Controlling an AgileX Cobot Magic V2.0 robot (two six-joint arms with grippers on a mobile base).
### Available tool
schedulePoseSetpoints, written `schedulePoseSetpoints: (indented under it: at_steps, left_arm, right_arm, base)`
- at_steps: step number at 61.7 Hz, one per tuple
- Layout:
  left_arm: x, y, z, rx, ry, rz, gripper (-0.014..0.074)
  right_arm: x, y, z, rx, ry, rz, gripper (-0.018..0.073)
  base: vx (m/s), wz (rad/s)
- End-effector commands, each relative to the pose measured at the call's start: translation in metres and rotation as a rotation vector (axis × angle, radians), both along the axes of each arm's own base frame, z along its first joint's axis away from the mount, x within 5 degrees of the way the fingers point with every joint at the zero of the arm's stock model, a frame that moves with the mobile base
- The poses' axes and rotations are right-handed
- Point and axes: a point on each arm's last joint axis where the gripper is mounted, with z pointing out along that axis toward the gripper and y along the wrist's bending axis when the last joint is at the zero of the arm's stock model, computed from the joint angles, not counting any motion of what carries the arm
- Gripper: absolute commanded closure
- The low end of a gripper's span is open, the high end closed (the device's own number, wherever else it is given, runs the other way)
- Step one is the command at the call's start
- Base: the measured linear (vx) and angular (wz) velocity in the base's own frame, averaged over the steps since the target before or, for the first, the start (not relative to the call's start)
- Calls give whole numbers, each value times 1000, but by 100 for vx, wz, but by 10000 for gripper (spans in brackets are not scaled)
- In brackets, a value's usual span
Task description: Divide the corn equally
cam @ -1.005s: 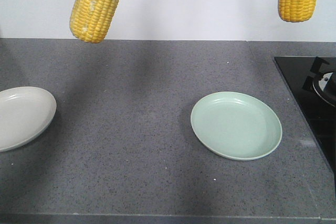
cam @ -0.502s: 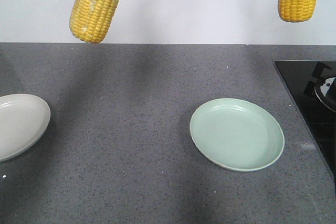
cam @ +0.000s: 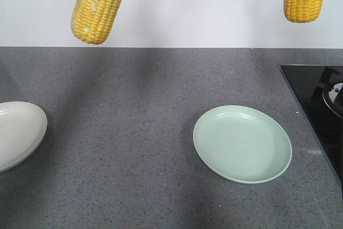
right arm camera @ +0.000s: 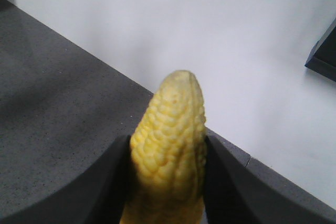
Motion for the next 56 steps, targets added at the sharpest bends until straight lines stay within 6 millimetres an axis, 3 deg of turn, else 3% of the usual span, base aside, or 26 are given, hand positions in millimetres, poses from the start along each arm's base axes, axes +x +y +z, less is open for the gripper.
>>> schedulePoseSetpoints:
  at_steps: [1, 56]
  left_arm:
    - [-21, 4, 22, -70, -65, -13, 604]
    - [-21, 4, 22, -70, -65, -13, 604]
  right_arm:
    - [-17, -1, 16, 16, -64, 4, 561]
    - [-17, -1, 16, 16, -64, 4, 561]
  base:
    - [2, 0]
    - [1, -1]
